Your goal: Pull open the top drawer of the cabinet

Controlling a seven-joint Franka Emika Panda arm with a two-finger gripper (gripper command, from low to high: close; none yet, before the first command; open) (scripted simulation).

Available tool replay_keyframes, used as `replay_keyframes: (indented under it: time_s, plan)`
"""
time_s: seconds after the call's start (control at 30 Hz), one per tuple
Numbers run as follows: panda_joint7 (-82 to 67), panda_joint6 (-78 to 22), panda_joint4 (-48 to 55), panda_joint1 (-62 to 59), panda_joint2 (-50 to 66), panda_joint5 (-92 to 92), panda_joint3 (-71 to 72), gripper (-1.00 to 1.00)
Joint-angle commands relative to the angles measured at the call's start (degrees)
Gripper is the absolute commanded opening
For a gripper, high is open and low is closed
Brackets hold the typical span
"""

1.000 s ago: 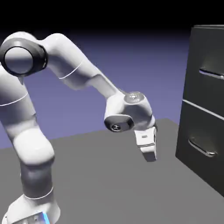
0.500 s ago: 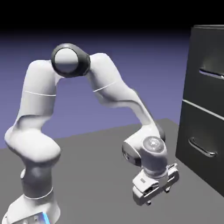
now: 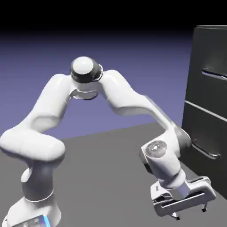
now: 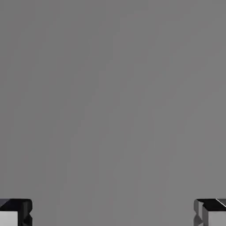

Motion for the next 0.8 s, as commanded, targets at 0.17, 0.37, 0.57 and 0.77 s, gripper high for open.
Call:
replay_keyframes:
  time_s: [0.17, 0.37, 0.57, 0.77]
  plan:
    - [2.7, -4.8, 4.2, 6.2, 12.0, 15.0, -10.8, 0.0]
    - [5.5, -9.6, 8.4, 12.4, 24.0, 29.9, -21.6, 0.0]
    - [8.2, -14.4, 12.5, 18.6, 35.9, 44.9, -32.4, 0.0]
    - [9.7, -13.0, 19.8, 16.4, 38.3, 49.1, -34.4, 0.0]
